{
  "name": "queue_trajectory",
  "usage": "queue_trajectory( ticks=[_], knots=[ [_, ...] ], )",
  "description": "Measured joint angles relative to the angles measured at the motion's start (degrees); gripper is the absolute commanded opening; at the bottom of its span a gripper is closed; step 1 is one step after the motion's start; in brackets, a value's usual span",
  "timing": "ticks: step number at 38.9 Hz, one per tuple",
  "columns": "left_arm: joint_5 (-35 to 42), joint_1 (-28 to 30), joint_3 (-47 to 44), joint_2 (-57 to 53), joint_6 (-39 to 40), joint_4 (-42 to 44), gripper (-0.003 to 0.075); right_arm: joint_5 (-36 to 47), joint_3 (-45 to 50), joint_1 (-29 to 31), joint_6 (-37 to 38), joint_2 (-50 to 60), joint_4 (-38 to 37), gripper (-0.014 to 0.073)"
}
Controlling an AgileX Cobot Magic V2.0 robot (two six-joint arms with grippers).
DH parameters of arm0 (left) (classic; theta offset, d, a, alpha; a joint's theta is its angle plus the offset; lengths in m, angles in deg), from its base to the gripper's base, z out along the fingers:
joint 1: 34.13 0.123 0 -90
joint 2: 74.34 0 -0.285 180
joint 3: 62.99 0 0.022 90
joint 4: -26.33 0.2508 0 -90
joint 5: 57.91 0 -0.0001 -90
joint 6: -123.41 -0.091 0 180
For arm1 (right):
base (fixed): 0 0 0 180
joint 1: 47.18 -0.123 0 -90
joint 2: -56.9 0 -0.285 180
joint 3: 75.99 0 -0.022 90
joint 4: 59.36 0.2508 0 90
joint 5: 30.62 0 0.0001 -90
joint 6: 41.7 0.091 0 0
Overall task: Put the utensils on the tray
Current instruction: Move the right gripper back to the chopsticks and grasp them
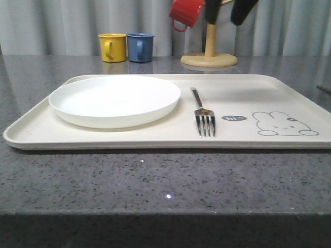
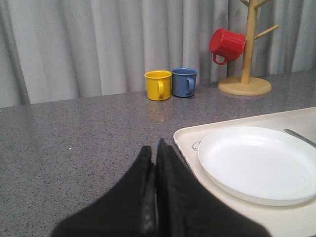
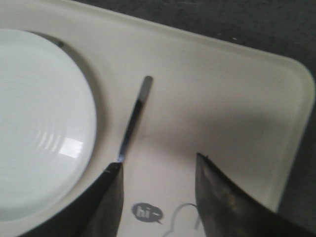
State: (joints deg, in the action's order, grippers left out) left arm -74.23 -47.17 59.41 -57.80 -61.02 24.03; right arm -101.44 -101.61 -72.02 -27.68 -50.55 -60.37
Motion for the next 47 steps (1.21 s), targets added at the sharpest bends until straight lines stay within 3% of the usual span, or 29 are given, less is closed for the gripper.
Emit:
queue_trajectory(
  ticks=[14,18,28,47],
  knots=[
    [0.00,0.00,0.00,0.00,0.00,0.00,-0.0018,-0.47,14.99,20.79,-8.57,10.91,-1.73,0.0366],
    [0.00,0.00,0.00,0.00,0.00,0.00,-0.0018,-0.47,19.07,24.83,-10.86,10.90,-1.83,0.0323],
    [0.00,0.00,0.00,0.00,0.00,0.00,-0.0018,0.19,25.89,26.56,-12.43,9.16,-1.32,0.0286],
    [0.00,0.00,0.00,0.00,0.00,0.00,-0.0018,4.01,26.18,26.56,-14.92,1.27,1.02,0.0285]
  ],
)
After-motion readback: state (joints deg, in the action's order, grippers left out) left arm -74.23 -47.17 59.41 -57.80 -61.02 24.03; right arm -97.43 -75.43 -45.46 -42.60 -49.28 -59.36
